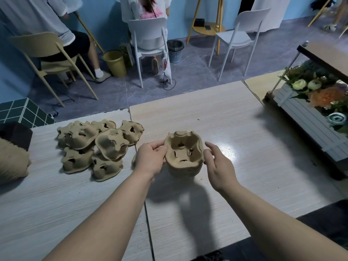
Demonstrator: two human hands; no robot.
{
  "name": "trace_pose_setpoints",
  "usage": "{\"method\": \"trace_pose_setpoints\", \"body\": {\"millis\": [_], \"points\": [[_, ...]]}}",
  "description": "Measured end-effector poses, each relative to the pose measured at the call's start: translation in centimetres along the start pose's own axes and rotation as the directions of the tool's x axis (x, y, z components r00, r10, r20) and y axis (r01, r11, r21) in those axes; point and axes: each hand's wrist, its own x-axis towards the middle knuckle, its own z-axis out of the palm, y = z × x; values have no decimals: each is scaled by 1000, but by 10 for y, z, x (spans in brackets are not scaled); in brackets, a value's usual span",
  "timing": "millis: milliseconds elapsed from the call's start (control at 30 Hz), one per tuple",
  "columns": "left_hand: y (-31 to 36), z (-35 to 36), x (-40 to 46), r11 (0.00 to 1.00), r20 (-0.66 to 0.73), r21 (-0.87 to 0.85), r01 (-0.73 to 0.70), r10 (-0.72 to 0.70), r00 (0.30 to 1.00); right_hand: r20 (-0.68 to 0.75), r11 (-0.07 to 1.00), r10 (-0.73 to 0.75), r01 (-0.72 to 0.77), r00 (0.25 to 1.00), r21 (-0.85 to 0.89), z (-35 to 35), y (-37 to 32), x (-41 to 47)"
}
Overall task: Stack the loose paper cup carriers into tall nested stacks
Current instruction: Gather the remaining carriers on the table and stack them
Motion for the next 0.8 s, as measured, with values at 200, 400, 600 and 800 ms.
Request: {"method": "trace_pose_setpoints", "body": {"millis": [200,400,600,800], "points": [[-3,-2,1,982,-2,176,-63,64,998,41,996,-39,42,998,-79,4,-3,2],[-9,-9,1,935,-6,328,-133,143,990,51,992,-70,74,996,-101,7,-1,5],[-26,-42,23,776,-111,623,-96,209,972,55,991,-59,65,997,-117,8,3,6],[-46,-43,35,723,-92,691,-14,107,990,62,991,-56,62,997,-116,8,3,5]]}}
